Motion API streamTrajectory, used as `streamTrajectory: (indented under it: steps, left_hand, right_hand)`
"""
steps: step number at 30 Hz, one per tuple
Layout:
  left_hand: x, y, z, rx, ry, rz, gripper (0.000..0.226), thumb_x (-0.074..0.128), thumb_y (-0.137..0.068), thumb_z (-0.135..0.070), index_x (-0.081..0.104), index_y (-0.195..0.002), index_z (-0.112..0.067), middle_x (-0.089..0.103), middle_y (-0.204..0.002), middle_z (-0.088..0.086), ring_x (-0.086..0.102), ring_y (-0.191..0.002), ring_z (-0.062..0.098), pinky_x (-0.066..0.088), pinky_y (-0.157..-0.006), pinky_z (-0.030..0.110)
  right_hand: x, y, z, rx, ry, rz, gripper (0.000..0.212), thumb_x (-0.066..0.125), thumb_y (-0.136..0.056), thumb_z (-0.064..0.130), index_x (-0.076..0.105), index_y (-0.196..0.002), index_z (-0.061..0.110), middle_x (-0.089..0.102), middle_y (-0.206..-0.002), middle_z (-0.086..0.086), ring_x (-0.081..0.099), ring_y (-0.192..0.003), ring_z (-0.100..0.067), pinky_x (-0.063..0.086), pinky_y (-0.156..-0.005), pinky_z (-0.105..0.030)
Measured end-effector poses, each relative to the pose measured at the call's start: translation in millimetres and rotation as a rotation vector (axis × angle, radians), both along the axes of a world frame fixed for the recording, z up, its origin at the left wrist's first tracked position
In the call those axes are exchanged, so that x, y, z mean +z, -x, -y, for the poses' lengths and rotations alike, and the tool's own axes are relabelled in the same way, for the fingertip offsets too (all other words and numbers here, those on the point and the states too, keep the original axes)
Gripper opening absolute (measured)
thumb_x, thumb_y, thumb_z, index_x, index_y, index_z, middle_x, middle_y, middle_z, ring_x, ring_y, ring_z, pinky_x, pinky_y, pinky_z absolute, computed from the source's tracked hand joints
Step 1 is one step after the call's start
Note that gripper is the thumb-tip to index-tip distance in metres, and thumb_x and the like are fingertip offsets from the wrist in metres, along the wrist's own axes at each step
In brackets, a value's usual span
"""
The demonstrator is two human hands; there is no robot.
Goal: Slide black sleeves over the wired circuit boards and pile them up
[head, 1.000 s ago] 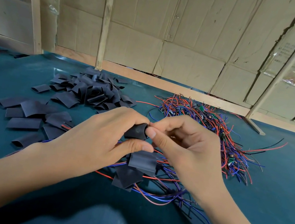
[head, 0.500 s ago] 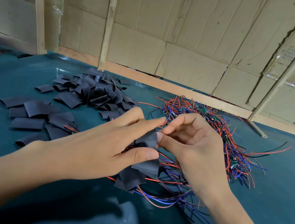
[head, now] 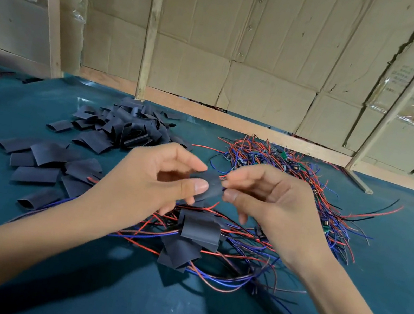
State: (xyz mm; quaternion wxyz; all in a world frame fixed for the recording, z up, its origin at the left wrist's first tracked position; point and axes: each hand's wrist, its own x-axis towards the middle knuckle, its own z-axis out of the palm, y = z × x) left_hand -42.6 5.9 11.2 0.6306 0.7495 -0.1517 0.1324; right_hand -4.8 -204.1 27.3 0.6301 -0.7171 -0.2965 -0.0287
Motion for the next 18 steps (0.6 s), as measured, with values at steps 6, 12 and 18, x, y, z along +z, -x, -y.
streamTrajectory:
  steps: [6,12,18]
  left_hand:
    - [4,-2,-5,0.030,0.095,-0.006,0.019,0.077,-0.071,-0.028,0.080,-0.090,-0.027,0.069,-0.069,0.007,0.042,-0.044,0.018,0.039,-0.046,0.018]
    - [9,4,-5,0.033,0.053,-0.053,0.031,0.080,-0.072,-0.028,0.077,-0.103,-0.029,0.074,-0.074,0.008,0.039,-0.038,0.018,0.036,-0.040,0.017]
    - [18,5,-7,0.009,0.148,-0.113,0.036,0.078,-0.070,-0.020,0.073,-0.105,-0.011,0.075,-0.079,0.017,0.062,-0.047,0.014,0.039,-0.038,0.018]
  right_hand:
    - [-7,0,0,0.043,-0.005,0.011,0.030,0.077,-0.079,-0.007,0.065,-0.102,0.006,0.075,-0.106,-0.007,0.063,-0.076,-0.028,0.049,-0.055,-0.027]
    - [-18,4,-9,-0.150,0.323,0.535,0.055,0.084,-0.079,0.025,0.067,-0.130,0.019,0.067,-0.105,0.009,0.059,-0.085,0.001,0.043,-0.080,-0.014]
    - [-19,2,-5,-0.283,0.362,0.753,0.047,0.084,-0.082,0.026,0.070,-0.123,0.010,0.065,-0.102,0.004,0.058,-0.073,-0.007,0.042,-0.074,-0.011]
